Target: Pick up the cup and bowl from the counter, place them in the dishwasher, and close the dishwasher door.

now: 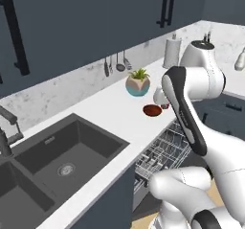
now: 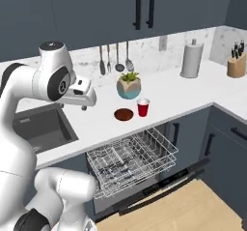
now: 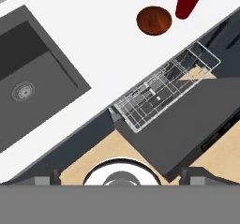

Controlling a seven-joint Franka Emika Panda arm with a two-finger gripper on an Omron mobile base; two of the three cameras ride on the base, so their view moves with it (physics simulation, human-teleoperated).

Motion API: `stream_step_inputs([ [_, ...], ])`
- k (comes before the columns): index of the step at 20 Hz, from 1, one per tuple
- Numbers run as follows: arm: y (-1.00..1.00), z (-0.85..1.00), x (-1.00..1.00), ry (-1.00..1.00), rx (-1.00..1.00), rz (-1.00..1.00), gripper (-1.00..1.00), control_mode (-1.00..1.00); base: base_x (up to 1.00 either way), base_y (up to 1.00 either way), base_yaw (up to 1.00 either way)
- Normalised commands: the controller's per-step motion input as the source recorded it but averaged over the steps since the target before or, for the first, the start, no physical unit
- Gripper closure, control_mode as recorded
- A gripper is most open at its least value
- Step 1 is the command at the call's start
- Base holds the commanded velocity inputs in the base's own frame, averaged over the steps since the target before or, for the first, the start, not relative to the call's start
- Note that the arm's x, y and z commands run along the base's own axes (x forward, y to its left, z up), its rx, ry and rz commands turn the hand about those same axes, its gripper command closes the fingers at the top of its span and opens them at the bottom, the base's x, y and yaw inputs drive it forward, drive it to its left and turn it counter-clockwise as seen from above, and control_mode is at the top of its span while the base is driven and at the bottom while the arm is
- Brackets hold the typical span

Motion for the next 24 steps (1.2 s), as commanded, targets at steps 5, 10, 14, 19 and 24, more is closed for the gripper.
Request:
stream_step_inputs([
  [5, 0.00, 0.00, 0.00, 0.00, 0.00, 0.00, -1.00, 1.00, 0.16, 0.16, -0.40],
  [10, 0.00, 0.00, 0.00, 0.00, 0.00, 0.00, -1.00, 1.00, 0.20, 0.27, -0.39],
  [14, 0.00, 0.00, 0.00, 0.00, 0.00, 0.00, -1.00, 1.00, 0.11, 0.35, -0.39],
  [19, 0.00, 0.00, 0.00, 0.00, 0.00, 0.00, -1.00, 1.00, 0.07, 0.40, -0.37],
  [24, 0.00, 0.00, 0.00, 0.00, 0.00, 0.00, -1.00, 1.00, 0.00, 0.48, -0.34],
])
